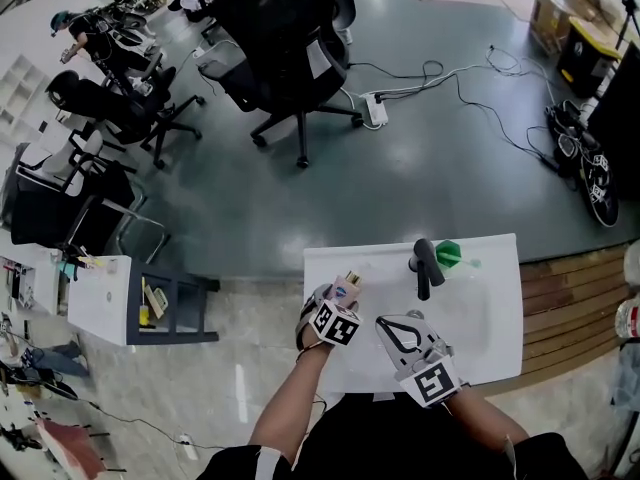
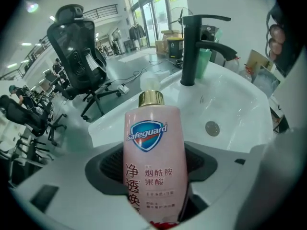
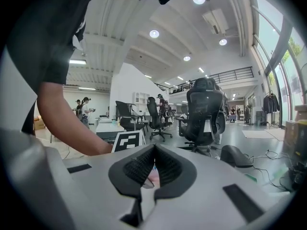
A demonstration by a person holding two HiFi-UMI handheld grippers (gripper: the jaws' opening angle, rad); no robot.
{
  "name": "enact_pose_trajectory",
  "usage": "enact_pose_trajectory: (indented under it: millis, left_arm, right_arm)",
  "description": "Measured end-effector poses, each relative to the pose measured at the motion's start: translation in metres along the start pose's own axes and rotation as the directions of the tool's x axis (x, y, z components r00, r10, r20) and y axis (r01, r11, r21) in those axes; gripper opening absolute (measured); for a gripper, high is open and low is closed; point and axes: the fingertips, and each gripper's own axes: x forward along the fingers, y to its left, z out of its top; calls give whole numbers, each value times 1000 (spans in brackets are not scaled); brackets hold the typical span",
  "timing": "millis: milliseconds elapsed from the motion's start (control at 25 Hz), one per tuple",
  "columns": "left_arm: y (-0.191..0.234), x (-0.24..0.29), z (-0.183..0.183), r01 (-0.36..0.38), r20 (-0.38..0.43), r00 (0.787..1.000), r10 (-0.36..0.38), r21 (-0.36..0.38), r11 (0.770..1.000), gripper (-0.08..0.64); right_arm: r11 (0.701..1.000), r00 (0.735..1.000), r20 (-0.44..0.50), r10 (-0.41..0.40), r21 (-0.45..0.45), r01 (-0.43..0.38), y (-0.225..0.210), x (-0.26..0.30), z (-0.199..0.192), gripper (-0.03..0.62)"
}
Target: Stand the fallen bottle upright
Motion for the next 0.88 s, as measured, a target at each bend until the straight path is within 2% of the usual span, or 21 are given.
enact_pose_trajectory:
  millis: [240,480,560,720,880]
  left_arm:
    - [7,-23,12,21,125,992,-10,-90,996,321]
    - [20,-56,25,48,277,961,6,-187,981,321]
    - [24,-65,32,53,340,940,20,-205,977,321]
    - [35,-89,45,67,463,885,51,-236,970,319]
    - [44,-107,55,80,583,808,81,-245,966,319]
  right_arm:
    - [1000,1000,3,15,-7,-15,12,3,2,15]
    - [1000,1000,12,20,0,-20,21,7,3,15]
    - [1000,1000,11,24,0,-24,23,8,1,15]
    - [999,999,7,32,-4,-32,29,11,0,15]
    - [999,999,3,34,-12,-34,30,14,-2,15]
